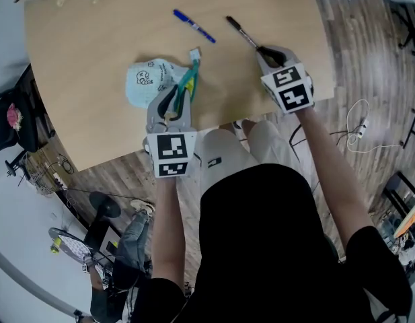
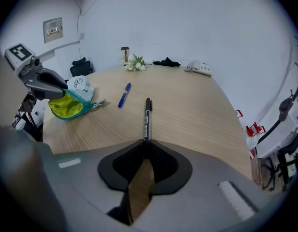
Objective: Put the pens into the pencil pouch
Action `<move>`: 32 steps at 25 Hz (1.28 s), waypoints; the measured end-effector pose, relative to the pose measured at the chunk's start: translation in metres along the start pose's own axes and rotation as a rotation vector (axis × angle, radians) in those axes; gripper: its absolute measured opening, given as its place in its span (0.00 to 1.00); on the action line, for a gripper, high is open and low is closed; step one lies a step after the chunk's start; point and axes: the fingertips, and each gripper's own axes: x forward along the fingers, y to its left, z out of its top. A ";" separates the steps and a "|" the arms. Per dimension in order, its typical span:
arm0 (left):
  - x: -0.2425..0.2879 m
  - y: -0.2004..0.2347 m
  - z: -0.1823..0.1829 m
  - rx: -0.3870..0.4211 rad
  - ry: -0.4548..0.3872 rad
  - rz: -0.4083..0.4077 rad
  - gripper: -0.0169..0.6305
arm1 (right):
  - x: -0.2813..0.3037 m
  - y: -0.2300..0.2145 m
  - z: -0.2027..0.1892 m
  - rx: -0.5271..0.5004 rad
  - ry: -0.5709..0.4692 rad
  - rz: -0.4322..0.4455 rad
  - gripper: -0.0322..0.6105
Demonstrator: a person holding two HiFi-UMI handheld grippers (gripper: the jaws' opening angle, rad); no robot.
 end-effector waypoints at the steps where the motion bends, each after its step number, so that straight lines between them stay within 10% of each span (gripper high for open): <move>1: -0.001 0.001 0.001 -0.010 -0.007 -0.005 0.13 | 0.000 0.000 0.000 -0.004 0.006 -0.004 0.12; 17: -0.002 0.021 0.022 -0.121 -0.102 -0.048 0.12 | -0.044 0.000 0.018 0.069 -0.025 -0.008 0.12; 32: 0.006 0.038 0.048 -0.166 -0.138 -0.033 0.09 | -0.083 0.056 0.042 0.016 -0.085 0.165 0.12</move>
